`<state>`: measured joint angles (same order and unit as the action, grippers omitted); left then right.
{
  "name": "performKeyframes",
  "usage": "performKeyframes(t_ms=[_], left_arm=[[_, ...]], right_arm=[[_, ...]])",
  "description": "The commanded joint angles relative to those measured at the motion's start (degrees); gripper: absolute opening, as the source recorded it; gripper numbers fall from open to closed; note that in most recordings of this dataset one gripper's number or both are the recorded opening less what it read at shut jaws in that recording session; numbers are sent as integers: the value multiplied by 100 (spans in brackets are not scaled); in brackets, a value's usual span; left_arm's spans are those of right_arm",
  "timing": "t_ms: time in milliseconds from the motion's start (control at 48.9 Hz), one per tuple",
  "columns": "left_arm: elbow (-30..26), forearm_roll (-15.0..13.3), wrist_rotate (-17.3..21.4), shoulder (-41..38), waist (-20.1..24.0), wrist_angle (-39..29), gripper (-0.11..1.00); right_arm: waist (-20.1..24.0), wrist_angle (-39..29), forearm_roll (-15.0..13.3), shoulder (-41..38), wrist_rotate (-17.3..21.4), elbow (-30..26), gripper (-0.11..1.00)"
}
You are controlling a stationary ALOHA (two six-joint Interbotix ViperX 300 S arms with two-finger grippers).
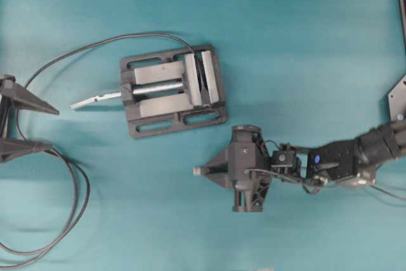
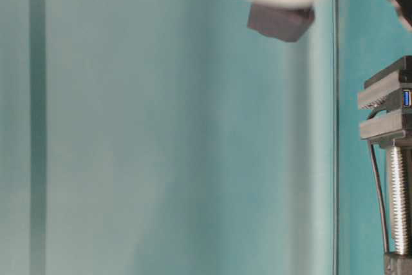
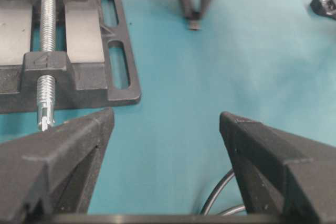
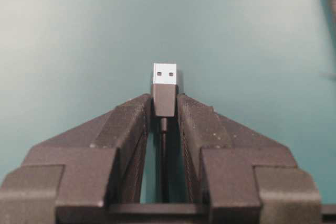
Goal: Insert the USB cable into the fixed female connector.
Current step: 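Move the right gripper with the plug toward the connector in the vise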
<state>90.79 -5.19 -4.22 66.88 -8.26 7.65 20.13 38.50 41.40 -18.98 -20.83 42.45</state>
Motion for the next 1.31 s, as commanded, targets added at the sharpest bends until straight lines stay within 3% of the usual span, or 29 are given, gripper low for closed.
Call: performKeyframes(t_ms=[0, 123, 266, 347, 429, 613, 817, 1063, 1288], left_arm=[[-70, 18, -62, -44, -9, 53, 95], [-70, 18, -62, -44, -9, 44, 95], [-70, 18, -62, -44, -9, 44, 95], [-70, 18, -62, -44, -9, 44, 95], [-70, 26, -62, -44, -9, 44, 95], [-70, 18, -62, -44, -9, 44, 95], [-70, 18, -62, -44, -9, 53, 95], [-70, 18, -62, -44, -9, 53, 95], [-70, 18, -62, -35, -9, 53, 95]], right_arm=[[114, 246, 1081, 193, -448, -167, 21], [334, 563, 2417, 193, -1178, -281, 21], [598, 1327, 4017, 193, -1767, -527, 21], [677, 1758, 4685, 185, -1951, -712, 21], [686, 2048, 5177, 114, -2109, -923, 21], [686, 2382, 5748, -255, -2259, -1485, 21], [721, 2953, 6768, -439, -2303, -1978, 21], [738, 3489, 7146, -554, -2514, -2443, 21], [756, 3718, 7242, -712, -2646, -2865, 21]])
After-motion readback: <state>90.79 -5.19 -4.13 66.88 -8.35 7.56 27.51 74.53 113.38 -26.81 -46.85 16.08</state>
